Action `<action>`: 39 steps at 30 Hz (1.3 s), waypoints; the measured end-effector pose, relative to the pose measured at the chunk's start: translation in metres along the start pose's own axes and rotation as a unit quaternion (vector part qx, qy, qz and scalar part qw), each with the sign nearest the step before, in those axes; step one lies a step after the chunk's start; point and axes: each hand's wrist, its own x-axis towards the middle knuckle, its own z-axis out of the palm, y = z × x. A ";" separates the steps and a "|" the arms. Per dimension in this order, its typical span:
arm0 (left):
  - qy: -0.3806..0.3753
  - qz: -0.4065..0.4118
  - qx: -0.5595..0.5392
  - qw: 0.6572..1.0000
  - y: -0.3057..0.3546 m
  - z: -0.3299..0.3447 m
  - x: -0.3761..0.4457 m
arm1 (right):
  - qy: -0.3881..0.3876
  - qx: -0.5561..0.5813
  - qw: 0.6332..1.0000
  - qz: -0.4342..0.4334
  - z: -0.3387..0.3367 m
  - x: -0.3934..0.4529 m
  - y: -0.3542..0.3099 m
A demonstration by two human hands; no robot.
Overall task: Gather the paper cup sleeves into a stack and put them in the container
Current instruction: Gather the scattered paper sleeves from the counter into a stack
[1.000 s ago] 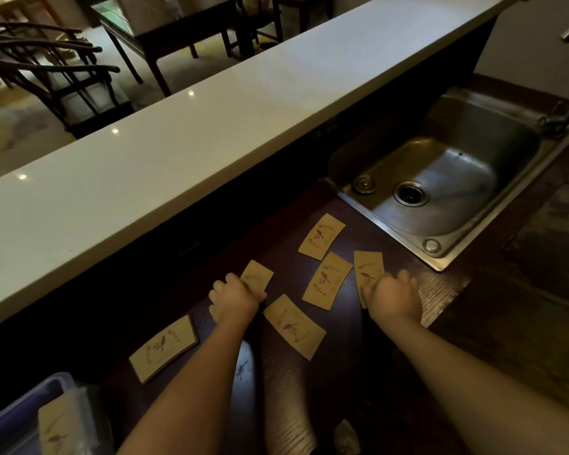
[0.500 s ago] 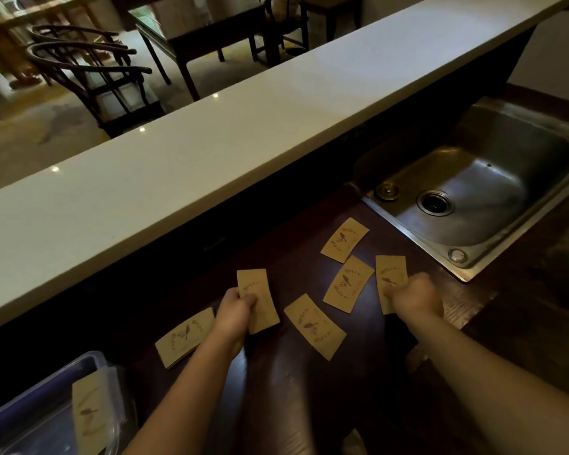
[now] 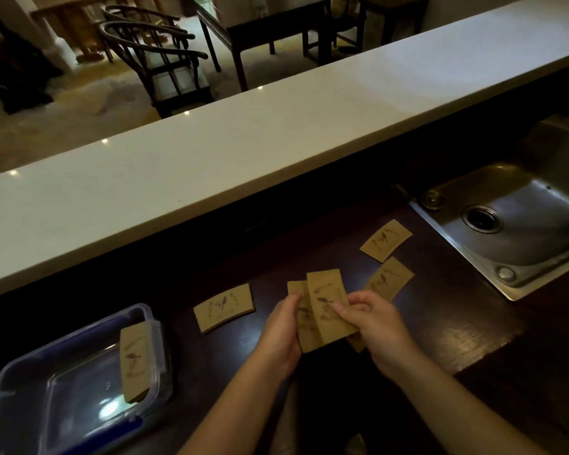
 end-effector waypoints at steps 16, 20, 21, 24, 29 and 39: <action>0.118 0.055 0.069 0.989 -0.025 -0.030 -0.010 | 0.171 -0.560 0.806 -0.088 -0.008 0.008 0.036; 0.119 0.056 0.056 0.990 -0.023 -0.035 -0.016 | 0.163 -0.662 0.726 -0.090 -0.013 0.008 0.049; 0.121 0.055 0.051 0.990 -0.023 -0.037 -0.016 | 0.166 -0.655 0.731 -0.093 -0.011 0.009 0.050; 0.127 0.049 0.034 0.990 -0.021 -0.041 -0.019 | 0.171 -0.623 0.760 -0.071 -0.009 0.012 0.041; 0.128 0.049 -0.009 0.991 -0.018 -0.047 -0.020 | 0.141 -0.354 0.923 -0.048 -0.018 0.018 0.022; 0.078 0.043 -0.060 0.994 -0.015 -0.028 -0.019 | 0.020 -0.223 0.973 -0.062 0.037 -0.014 0.020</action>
